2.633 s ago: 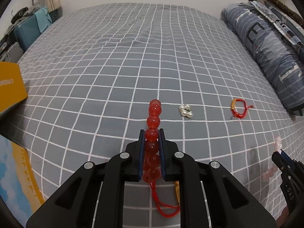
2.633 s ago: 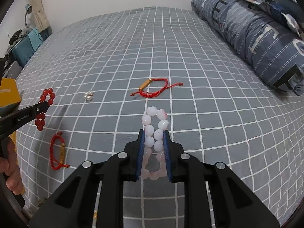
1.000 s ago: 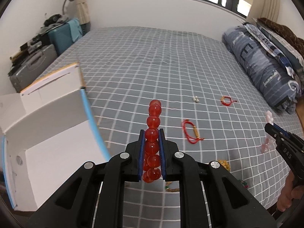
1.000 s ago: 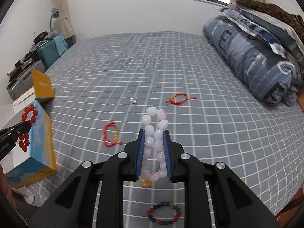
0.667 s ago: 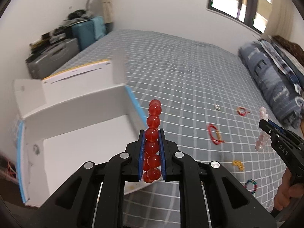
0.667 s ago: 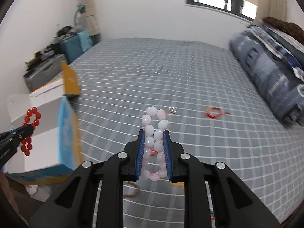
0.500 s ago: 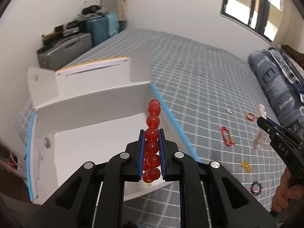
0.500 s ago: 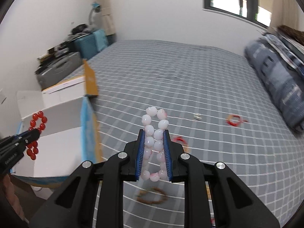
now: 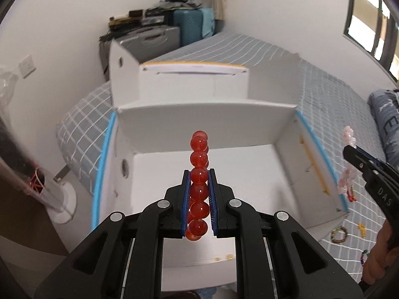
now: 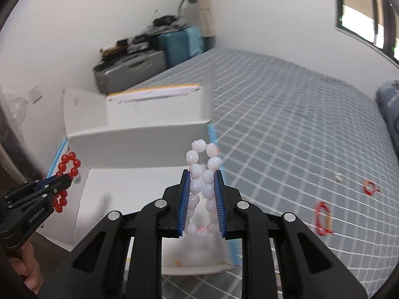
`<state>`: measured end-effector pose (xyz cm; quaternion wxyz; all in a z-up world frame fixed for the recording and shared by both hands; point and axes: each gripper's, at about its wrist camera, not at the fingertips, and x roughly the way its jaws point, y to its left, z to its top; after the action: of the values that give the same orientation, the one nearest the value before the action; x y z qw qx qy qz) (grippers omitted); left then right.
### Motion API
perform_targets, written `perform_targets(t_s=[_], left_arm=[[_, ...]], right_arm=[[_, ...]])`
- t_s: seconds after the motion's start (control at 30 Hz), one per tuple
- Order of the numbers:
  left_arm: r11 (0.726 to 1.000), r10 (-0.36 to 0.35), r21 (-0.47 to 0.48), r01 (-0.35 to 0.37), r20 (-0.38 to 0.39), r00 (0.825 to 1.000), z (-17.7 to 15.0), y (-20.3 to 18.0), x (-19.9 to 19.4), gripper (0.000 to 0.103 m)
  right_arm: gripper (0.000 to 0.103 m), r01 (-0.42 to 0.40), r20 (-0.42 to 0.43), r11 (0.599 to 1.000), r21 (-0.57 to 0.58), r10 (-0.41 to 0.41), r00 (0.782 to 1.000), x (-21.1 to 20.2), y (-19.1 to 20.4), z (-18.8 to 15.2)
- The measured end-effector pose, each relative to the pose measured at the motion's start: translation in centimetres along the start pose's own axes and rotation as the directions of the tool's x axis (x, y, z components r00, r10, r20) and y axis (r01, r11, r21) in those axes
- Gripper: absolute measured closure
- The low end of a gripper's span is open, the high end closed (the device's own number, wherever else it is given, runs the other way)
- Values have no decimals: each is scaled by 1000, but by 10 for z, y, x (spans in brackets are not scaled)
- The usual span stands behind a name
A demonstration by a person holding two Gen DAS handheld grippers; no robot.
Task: Organize jewelry
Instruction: 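Carry both bracelets into the white box and open both tools, then withdraw both tools from the box back over the bed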
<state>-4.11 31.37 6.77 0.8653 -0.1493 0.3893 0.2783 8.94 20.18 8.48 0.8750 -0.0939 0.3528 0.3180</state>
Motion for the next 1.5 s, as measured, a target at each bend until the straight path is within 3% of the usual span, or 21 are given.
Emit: perform_targets(t_s=[0.43, 0.8, 0.9, 0.97, 1.17, 1.33, 1.5], left_arm=[[1000, 12, -11, -13, -123, 992, -10, 25, 49, 90], [999, 40, -1, -40, -114, 993, -9, 27, 50, 88], [999, 40, -4, -40, -113, 993, -10, 27, 48, 79], [999, 42, -8, -43, -106, 993, -9, 27, 45, 63], [998, 52, -16, -53, -51, 997, -6, 27, 31, 30], [997, 71, -17, -71, -14, 997, -6, 29, 24, 16], [998, 70, -7, -70, 15, 997, -5, 28, 19, 8]], right_arm=[[85, -11, -165, 998, -56, 1, 986, 65, 30, -16], [82, -12, -213, 999, -46, 2, 977, 81, 28, -21], [82, -19, -212, 999, -45, 9, 977, 80, 30, -19], [75, -28, -205, 999, -44, 18, 979, 77, 31, -18], [41, -46, -172, 999, -15, 43, 984, 66, 31, -15], [13, -40, -127, 999, 14, 41, 991, 56, 24, -11], [8, -33, -99, 999, 17, 34, 995, 49, 22, -8]])
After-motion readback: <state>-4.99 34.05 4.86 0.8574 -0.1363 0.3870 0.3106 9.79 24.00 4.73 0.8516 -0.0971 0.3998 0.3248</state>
